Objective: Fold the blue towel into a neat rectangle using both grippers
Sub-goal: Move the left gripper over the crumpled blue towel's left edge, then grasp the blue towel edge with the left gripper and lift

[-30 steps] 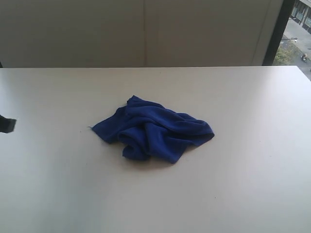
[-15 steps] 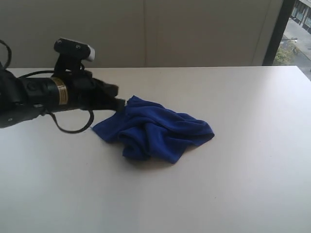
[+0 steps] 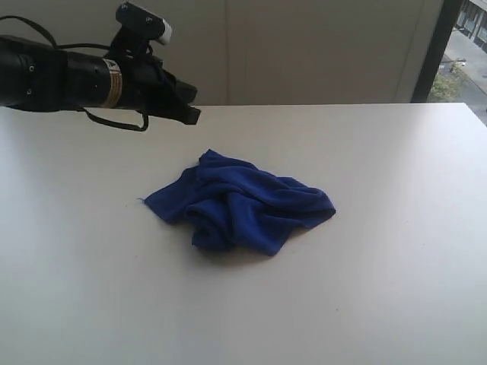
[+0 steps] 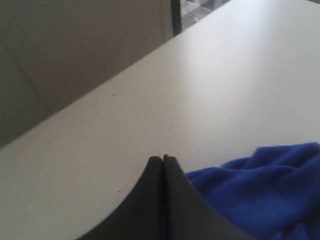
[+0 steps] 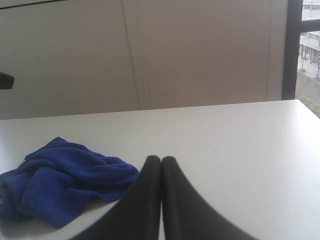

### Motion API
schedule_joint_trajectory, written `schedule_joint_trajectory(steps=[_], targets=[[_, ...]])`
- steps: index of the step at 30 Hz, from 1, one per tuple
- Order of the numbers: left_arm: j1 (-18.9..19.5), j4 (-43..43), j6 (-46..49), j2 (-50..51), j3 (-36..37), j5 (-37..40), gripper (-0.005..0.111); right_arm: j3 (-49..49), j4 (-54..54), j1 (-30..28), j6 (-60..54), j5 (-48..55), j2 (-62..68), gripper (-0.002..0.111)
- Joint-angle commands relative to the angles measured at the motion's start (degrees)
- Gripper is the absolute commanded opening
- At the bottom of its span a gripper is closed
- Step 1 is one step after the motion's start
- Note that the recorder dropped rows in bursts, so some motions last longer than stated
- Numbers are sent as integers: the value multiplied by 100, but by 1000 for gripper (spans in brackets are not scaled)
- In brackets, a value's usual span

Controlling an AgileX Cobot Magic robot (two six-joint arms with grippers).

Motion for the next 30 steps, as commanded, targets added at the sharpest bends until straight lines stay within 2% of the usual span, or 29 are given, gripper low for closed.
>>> schedule_joint_trajectory(steps=[1, 4, 6, 9, 10, 11, 14, 15, 17, 19, 22, 25, 27, 30], targets=[[-39, 110, 806, 111, -90, 1913, 0, 28, -1, 9, 11, -83, -36, 0], [-111, 110, 1792, 111, -76, 4068, 0, 28, -1, 9, 11, -83, -36, 0], [-111, -618, 2948, 111, -76, 4725, 0, 28, -1, 9, 11, -83, -36, 0], [-50, -3529, 6401, 149, -88, 5249, 0, 28, -1, 9, 11, -83, -36, 0], [-19, -4508, 7814, 166, -112, 5442, 0, 28, -1, 9, 11, -83, -36, 0], [32, -6032, 9501, 210, -183, 5674, 0, 28, -1, 9, 11, -83, -36, 0], [133, -9408, 13213, 222, -374, 6488, 0, 28, -1, 9, 11, -83, -36, 0], [133, -10336, 14045, 222, -441, 6725, 0, 28, -1, 9, 11, -83, -36, 0], [119, -11509, 15578, 249, -565, 6922, 0, 28, -1, 9, 11, -83, -36, 0], [56, -11982, 16327, 291, -638, 6693, 0, 28, -1, 9, 11, -83, -36, 0], [-156, -12004, 17079, 422, -664, 6056, 0, 28, -1, 9, 11, -83, -36, 0], [-334, -12004, 17526, 589, -664, 5735, 2, 28, -1, 9, 11, -83, -36, 0], [-428, -11992, 17526, 690, -664, 5594, 9, 28, -1, 9, 11, -83, -36, 0], [-492, -11979, 17723, 854, -653, 5211, 29, 28, -1, 9, 11, -83, -36, 0]])
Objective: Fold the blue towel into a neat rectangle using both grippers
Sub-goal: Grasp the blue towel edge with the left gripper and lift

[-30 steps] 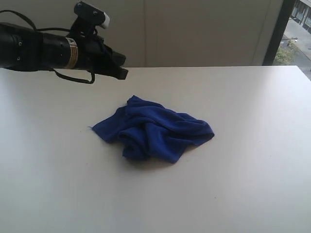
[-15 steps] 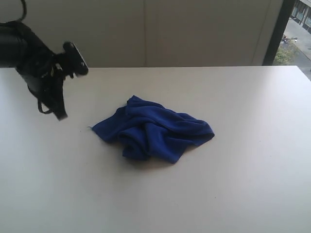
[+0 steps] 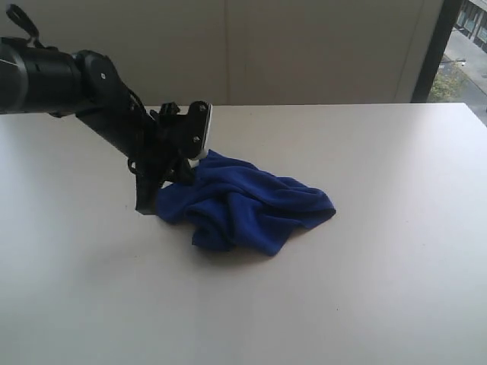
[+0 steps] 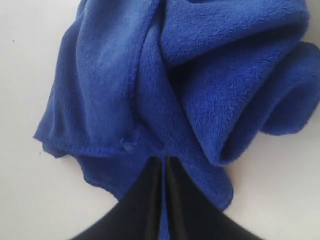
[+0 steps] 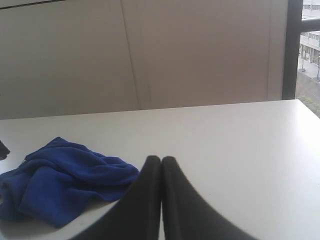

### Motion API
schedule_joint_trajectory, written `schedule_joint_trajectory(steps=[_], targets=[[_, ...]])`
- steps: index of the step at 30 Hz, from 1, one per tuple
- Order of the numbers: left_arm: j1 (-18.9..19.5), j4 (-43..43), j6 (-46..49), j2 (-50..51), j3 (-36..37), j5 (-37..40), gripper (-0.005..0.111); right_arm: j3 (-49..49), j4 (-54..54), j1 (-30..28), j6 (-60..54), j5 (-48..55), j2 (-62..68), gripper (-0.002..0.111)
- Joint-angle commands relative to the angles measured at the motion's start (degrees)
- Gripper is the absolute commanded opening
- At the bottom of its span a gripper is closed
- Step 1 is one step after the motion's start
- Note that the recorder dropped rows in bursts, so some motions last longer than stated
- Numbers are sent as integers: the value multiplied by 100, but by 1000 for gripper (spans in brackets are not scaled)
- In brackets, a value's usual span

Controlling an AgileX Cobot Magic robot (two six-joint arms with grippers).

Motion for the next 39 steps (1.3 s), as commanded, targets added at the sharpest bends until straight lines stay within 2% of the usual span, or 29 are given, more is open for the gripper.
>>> schedule_joint_trajectory(steps=[1, 3, 5, 11, 18, 24, 30, 37, 39], targets=[[-112, -102, 456, 208, 2, -442, 35, 28, -1, 9, 11, -83, -36, 0], [-122, -102, 909, 308, 2, -625, 47, 28, -1, 9, 11, -83, -36, 0], [-122, -102, 1095, 389, 2, -751, 51, 28, -1, 9, 11, -83, -36, 0], [-122, -102, 1095, 554, 2, -1399, 51, 28, -1, 9, 11, -83, -36, 0], [-122, -102, 1095, 788, 2, -1623, 51, 28, -1, 9, 11, -83, -36, 0], [-279, -102, 1095, 813, 2, -2184, 51, 28, -1, 9, 11, -83, -36, 0], [-454, -102, 1095, 813, 2, -2289, 51, 28, -1, 9, 11, -83, -36, 0], [-478, -102, 1095, 819, 2, -2343, 51, 28, -1, 9, 11, -83, -36, 0], [-478, -102, 1095, 819, 2, -2404, 47, 28, -1, 9, 11, -83, -36, 0]])
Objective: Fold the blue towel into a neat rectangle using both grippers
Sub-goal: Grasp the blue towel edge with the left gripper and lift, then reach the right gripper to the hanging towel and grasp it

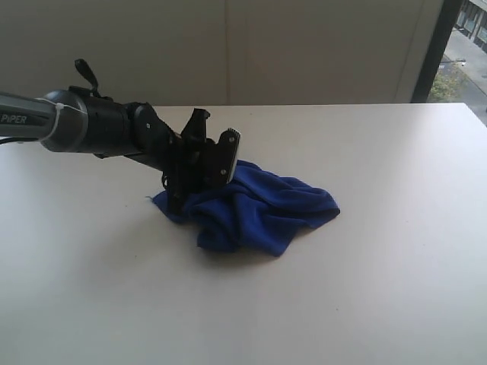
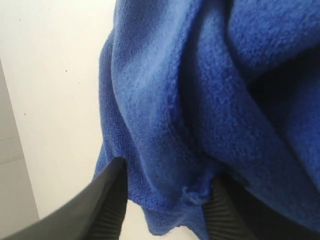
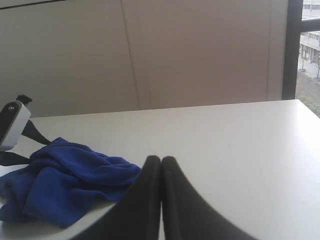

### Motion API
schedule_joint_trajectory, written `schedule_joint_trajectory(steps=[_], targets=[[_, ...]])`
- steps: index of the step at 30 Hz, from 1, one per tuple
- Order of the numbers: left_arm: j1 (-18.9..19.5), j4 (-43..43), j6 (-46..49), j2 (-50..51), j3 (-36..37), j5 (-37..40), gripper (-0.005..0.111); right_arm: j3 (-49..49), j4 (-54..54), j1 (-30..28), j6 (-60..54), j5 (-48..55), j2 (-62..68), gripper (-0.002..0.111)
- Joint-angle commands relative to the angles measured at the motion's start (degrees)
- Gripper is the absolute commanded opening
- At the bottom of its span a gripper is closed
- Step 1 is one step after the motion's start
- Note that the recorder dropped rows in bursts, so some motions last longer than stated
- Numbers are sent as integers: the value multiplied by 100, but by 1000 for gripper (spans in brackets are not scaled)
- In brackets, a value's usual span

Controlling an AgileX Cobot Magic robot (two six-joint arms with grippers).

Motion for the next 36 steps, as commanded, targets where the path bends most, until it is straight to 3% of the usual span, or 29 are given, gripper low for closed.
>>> schedule_joint_trajectory(steps=[1, 9, 21, 25, 31, 36], targets=[[-18, -91, -6, -18, 2, -63, 44, 28, -11, 9, 11, -83, -36, 0], [-18, -91, -30, -18, 2, 129, 1, 28, -11, 9, 11, -83, -36, 0], [-52, -91, -75, -816, 2, -103, 0, 28, -11, 9, 11, -83, -36, 0], [-52, -91, -89, -1288, 2, 160, 0, 28, -11, 9, 11, -83, -36, 0], [-52, -91, -552, -1975, 2, 435, 0, 28, 65, 9, 117, -988, -36, 0], [96, -58, -552, -2607, 2, 711, 0, 28, 65, 9, 933, -1372, -36, 0]])
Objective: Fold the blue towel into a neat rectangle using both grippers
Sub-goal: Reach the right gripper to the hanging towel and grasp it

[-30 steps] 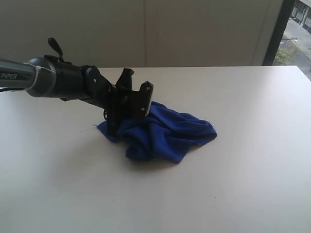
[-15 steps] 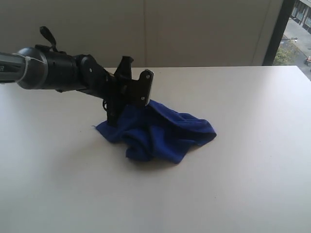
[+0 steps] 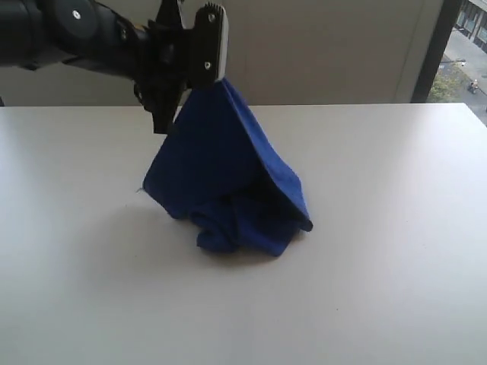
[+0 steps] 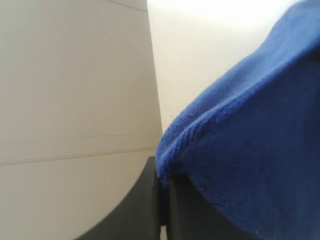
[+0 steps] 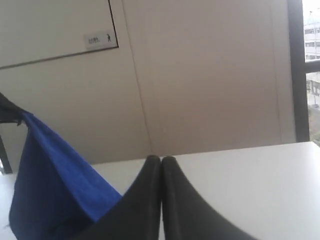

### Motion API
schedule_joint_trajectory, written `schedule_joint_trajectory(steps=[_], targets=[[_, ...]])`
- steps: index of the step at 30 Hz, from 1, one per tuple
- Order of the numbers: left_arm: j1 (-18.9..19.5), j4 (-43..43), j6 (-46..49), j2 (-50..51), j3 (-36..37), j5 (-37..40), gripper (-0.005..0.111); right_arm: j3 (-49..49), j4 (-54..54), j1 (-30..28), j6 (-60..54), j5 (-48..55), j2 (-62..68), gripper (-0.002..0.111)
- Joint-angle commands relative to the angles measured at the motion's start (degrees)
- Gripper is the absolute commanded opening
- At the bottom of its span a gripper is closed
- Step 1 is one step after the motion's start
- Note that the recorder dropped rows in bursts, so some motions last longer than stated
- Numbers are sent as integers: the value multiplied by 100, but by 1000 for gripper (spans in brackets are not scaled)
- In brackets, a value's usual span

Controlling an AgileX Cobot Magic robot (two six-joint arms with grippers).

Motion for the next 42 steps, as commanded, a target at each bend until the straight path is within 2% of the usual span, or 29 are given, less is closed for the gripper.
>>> schedule_joint_trajectory(steps=[1, 4, 8, 12, 16, 18, 20, 21, 23, 25, 27, 29, 34, 37, 42], targets=[[160, -58, -99, -648, 2, 450, 0, 15, 27, 9, 877, -315, -36, 0], [302, -18, -99, -1008, 2, 774, 0, 15, 27, 9, 1169, -256, -36, 0], [509, 110, -99, -1696, 2, 920, 0, -38, 27, 9, 1350, 351, 62, 0], [807, 162, -99, -2097, 2, 1099, 0, -507, 13, 260, 1315, 394, 1254, 0], [1164, 170, -99, -2269, 2, 1430, 0, -1796, -446, 1475, 556, 387, 3729, 0], [1263, 170, -99, -2269, 2, 1825, 0, -2622, -482, 1977, -164, 910, 4841, 3], [1327, 170, -162, -2259, 2, 2167, 0, -3213, -482, 2215, -799, 1105, 5764, 14], [1350, 210, -260, -2259, 2, 2321, 0, -3465, -482, 2314, -1244, 1054, 6217, 26], [1350, 644, -1029, -2259, 53, 2662, 0, -3900, -482, 2526, -1481, 1032, 7050, 56], [1350, 726, -1452, -2259, 150, 2738, 0, -3991, -497, 2584, -2253, 1138, 7472, 68], [1350, 884, -1575, -2259, 238, 3014, 0, -3991, -497, 2584, -3357, 1138, 7770, 68], [1350, 952, -1575, -2259, 363, 3062, 0, -3991, -485, 2584, -3860, 894, 7990, 68], [1350, 1180, -1726, -2259, 496, 3024, 0, -3980, -461, 2584, -3696, 732, 8307, 68], [1350, 1206, -1726, -2259, 499, 2887, 0, -3980, -500, 2735, -5167, 732, 8731, 68], [1350, 1206, -1726, -2259, 499, 2797, 0, -3980, -500, 2952, -6375, 281, 9321, 68]])
